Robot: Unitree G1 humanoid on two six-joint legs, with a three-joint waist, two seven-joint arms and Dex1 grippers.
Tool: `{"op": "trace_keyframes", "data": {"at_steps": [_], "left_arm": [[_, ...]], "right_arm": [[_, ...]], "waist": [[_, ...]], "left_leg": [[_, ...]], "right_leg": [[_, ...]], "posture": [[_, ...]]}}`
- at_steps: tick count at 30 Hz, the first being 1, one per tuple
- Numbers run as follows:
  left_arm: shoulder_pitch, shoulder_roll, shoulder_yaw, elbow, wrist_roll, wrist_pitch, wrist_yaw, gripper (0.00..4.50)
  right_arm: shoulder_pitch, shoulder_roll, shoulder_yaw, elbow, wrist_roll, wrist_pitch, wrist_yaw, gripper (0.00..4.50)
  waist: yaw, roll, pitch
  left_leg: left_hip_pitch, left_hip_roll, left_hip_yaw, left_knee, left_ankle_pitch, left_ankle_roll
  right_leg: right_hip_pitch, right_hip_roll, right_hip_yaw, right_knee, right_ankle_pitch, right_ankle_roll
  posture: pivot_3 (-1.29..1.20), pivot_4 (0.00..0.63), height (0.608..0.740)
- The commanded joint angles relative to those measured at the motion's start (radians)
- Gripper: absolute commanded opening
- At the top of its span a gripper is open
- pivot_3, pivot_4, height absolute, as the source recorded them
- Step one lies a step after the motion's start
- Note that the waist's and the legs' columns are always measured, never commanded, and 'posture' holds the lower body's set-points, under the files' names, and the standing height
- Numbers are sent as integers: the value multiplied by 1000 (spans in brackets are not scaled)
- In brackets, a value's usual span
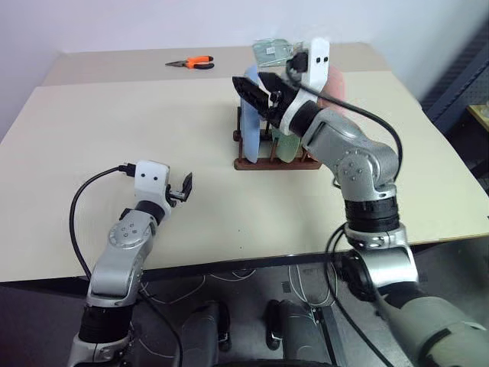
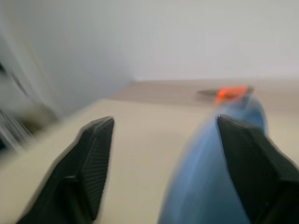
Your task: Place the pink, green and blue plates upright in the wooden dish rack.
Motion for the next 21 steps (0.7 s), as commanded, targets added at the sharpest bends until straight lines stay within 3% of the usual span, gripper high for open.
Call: {"op": "trace_keyframes", "data": {"at_steps": [1,7,10,14,21], "left_arm": [[5,-1,6,-51,16,-20,-6,4029],[34,37,-7,-6,51,-68,-54,4029],[31,55,-9,38,56,-102,-90,4029],[14,86,-19,94,55,-97,-151,4029],[27,131,-5,107,71,-90,-188,4029]], "right_arm": [[73,-134,2,-132,-124,-179,146,3332],[410,-403,-367,-193,81,-82,366,3332],[577,-473,-521,-143,107,-58,405,3332],[720,-482,-564,-56,30,-110,409,3332],[723,-448,-526,28,-23,-193,408,3332]], "waist": [[2,0,0],[16,-1,0],[26,0,0],[20,0,-1],[22,1,0]], "left_leg": [[0,0,0,1,0,0],[1,0,-3,2,-1,1],[4,0,-2,2,-2,3],[6,0,-2,2,-3,3],[6,0,-2,2,-2,3]], "right_leg": [[0,0,0,0,0,0],[5,-1,-3,-2,0,0],[7,-3,-3,-4,0,0],[8,-3,-3,-3,0,0],[8,-3,-2,-2,0,0]], "posture": [[0,150,740],[0,150,740],[0,150,740],[0,150,740],[0,150,740]]}}
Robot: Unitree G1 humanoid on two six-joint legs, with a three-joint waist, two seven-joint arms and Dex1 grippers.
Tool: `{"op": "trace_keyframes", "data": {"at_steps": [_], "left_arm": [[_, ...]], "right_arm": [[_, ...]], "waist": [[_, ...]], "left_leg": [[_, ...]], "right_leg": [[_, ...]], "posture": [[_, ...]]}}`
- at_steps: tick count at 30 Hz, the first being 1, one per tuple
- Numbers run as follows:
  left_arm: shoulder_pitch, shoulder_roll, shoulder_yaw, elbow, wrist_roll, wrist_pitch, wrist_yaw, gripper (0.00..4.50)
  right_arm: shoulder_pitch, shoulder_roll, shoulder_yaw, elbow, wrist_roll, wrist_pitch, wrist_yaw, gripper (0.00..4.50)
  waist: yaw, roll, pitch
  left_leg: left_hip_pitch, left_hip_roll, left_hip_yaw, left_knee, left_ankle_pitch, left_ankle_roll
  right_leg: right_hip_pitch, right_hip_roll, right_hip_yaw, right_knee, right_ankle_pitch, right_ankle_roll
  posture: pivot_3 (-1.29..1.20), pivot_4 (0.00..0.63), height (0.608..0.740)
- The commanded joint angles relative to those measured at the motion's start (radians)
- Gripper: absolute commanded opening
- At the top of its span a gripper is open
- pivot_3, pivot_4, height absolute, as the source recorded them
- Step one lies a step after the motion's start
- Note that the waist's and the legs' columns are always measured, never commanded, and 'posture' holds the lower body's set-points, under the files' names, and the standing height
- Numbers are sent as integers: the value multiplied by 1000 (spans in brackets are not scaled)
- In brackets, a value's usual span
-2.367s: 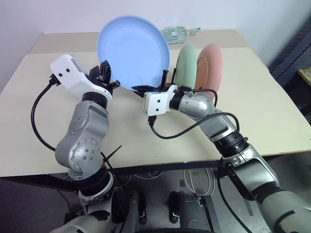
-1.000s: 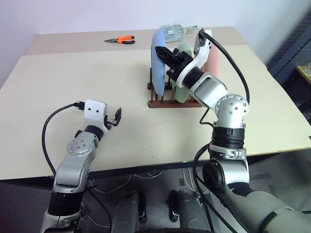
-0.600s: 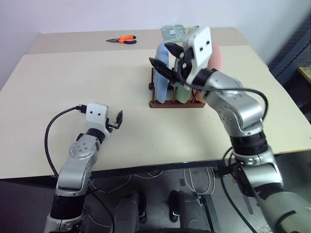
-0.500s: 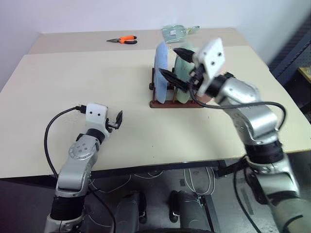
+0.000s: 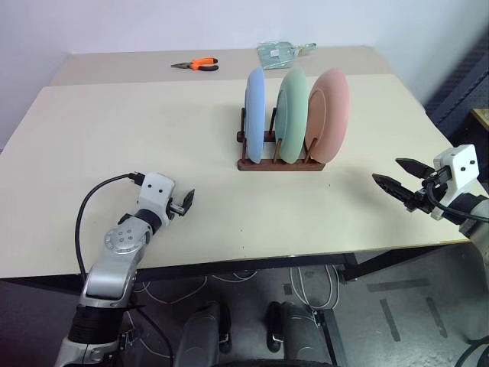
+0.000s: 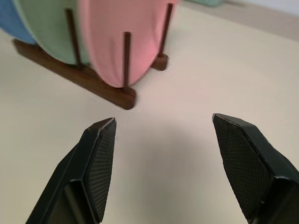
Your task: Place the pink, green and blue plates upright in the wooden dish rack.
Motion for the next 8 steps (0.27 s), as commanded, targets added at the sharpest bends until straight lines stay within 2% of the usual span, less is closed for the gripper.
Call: {"op": "trace_keyframes", "data": {"at_steps": [1,8], "left_arm": [[8,14,24,-18,6,-5,-12,4029],[34,20,30,-49,21,8,-8,4029]], "right_arm": [[-22,11,8,12,-23,-57,0,3332],[-72,45,81,73,-82,-115,-11,3332]], "waist": [[3,0,0],[4,0,0]], "left_leg": [[0,0,0,0,0,0],[0,0,0,0,0,0]], "right_leg": [[0,0,0,0,0,0],[1,-1,0,0,0,0]], "posture": [[0,150,740],[0,150,740]]}}
